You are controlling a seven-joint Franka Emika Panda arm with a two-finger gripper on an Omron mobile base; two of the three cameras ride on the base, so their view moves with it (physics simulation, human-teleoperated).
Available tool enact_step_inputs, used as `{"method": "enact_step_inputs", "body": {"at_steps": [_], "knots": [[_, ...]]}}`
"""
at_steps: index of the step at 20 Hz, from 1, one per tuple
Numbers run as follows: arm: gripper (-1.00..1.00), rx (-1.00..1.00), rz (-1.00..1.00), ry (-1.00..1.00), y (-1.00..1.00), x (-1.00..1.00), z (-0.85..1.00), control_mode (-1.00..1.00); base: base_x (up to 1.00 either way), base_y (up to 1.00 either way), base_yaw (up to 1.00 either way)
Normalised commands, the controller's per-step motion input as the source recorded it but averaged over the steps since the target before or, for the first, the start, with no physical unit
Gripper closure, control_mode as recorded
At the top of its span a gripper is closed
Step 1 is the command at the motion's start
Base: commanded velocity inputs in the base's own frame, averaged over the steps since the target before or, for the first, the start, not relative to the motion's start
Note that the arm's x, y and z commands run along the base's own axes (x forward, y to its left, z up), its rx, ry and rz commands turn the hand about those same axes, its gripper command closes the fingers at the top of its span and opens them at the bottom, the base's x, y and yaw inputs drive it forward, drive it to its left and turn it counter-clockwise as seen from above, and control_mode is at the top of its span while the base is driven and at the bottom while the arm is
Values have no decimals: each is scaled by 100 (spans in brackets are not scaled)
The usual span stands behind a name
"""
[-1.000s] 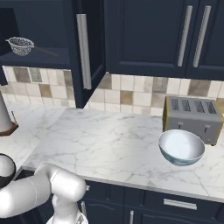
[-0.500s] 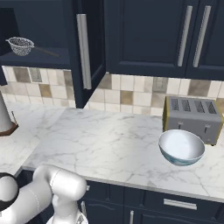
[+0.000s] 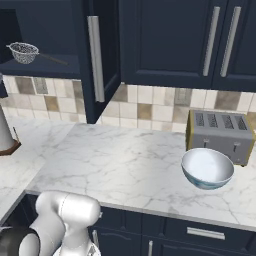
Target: Open the cabinet and setup a tea strainer by placing it in the bowl upright.
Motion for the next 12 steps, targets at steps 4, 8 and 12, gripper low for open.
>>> {"method": "enact_step_inputs", "body": {"at_steps": [4,8,12], "knots": [[-100,-5,36,13,-14,30,2,-100,0,0,0],[-100,-2,33,24,1,49,7,-100,0,0,0],[-100,0,26,25,1,19,17,-100,0,0,0]]}}
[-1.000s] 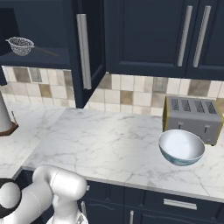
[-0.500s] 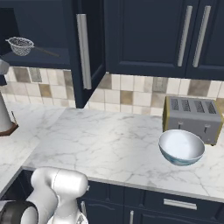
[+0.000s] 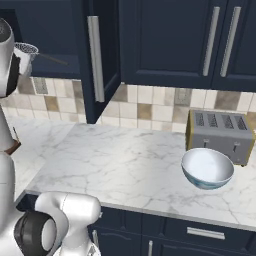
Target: Open the cabinet and setup a tea strainer by placing it in the bowl upright.
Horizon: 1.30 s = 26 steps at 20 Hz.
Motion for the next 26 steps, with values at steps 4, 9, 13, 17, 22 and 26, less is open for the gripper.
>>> {"method": "enact_step_inputs", "body": {"at_steps": [4,9,13,17,22,26], "knots": [[-100,-3,16,10,26,4,6,-100,0,0,0],[-100,-10,14,-10,54,11,0,-100,0,0,0],[-100,0,13,-12,13,38,-3,-100,0,0,0],[-100,-2,7,-9,-18,39,0,-100,0,0,0],[-100,-16,0,-1,7,26,-1,-100,0,0,0],[-100,-13,0,0,36,15,0,-100,0,0,0]]}}
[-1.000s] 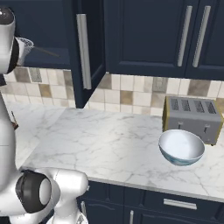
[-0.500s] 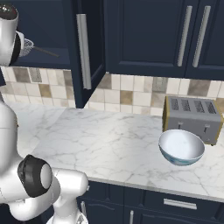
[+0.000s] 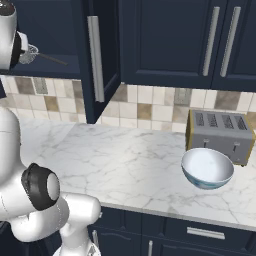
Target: Open the cabinet and setup a tea strainer by placing it in the bowl upright.
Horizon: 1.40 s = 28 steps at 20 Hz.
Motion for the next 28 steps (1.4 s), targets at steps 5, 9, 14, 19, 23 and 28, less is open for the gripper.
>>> {"method": "enact_step_inputs", "body": {"at_steps": [5,9,14,19,23,28], "knots": [[-100,-2,0,-4,19,30,-2,-100,0,0,0],[-100,0,2,-7,17,26,-1,-100,0,0,0],[-100,0,11,-11,55,0,0,-100,0,0,0],[-100,0,14,-12,71,-7,0,-100,0,0,0],[-100,0,16,-5,77,-11,0,-100,0,0,0],[-100,0,14,0,74,-12,0,-100,0,0,0]]}}
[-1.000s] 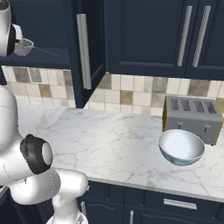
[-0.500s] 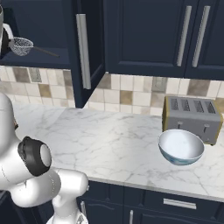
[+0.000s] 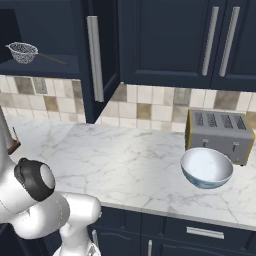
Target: Open the cabinet and setup a tea strainer by placing it in the bowl upright.
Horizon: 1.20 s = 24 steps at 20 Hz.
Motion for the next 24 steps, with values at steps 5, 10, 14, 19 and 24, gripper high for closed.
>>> {"method": "enact_step_inputs", "body": {"at_steps": [5,10,14,19,24], "knots": [[-100,0,11,0,70,-6,1,-100,0,0,0],[-100,0,12,0,50,-18,5,-100,0,0,0],[-100,0,6,0,4,-50,33,-100,0,0,0],[-100,0,2,0,0,-68,49,-100,0,0,0],[-100,0,-5,9,-40,-42,4,-100,0,0,0]]}}
